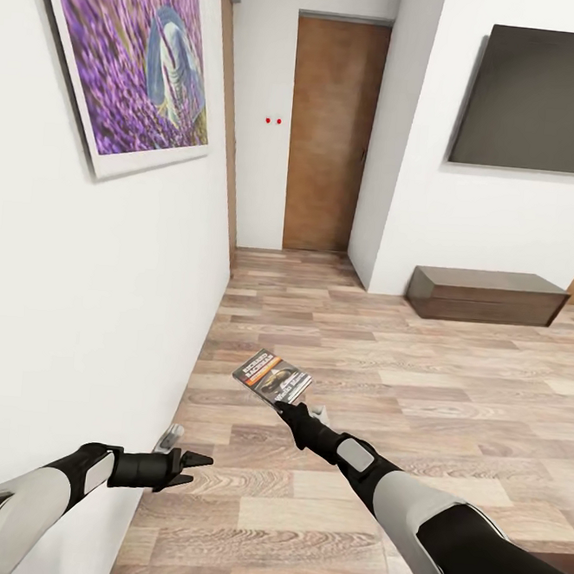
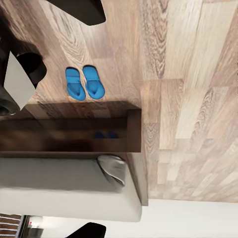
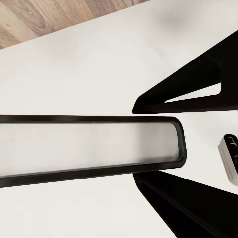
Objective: In the bedroom, move the book from the bed onto either nightstand, and place the two sandals side by side next to the bed.
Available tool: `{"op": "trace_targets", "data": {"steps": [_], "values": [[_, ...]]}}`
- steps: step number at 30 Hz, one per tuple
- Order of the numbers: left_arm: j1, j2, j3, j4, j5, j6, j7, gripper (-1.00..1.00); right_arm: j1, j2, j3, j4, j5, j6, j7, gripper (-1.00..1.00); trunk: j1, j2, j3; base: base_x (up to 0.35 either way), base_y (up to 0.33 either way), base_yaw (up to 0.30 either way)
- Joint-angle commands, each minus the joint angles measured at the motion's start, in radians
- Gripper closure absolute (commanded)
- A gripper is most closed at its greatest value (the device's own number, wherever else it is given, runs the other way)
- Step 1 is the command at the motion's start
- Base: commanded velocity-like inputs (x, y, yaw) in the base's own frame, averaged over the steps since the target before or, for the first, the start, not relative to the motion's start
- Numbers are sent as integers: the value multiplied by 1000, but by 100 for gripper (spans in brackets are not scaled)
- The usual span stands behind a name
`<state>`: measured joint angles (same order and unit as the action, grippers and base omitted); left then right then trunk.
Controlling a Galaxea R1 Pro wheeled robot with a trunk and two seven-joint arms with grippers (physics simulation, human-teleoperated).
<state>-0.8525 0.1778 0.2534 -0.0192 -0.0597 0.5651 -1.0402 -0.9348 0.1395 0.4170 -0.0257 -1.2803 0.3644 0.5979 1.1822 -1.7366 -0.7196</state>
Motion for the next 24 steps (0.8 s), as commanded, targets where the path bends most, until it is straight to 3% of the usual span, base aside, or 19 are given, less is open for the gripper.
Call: {"op": "trace_targets", "data": {"steps": [1, 24], "values": [[0, 0, 7, -1, -6, 9, -3, -100, -1, 0, 6, 1, -11, 5, 2, 100, 0, 0, -1, 37, 0, 0], [0, 2, 7, -1, -6, 9, -3, -100, -1, 0, 6, 1, -11, 4, 2, 100, 0, 0, -1, 5, 39, 0]]}}
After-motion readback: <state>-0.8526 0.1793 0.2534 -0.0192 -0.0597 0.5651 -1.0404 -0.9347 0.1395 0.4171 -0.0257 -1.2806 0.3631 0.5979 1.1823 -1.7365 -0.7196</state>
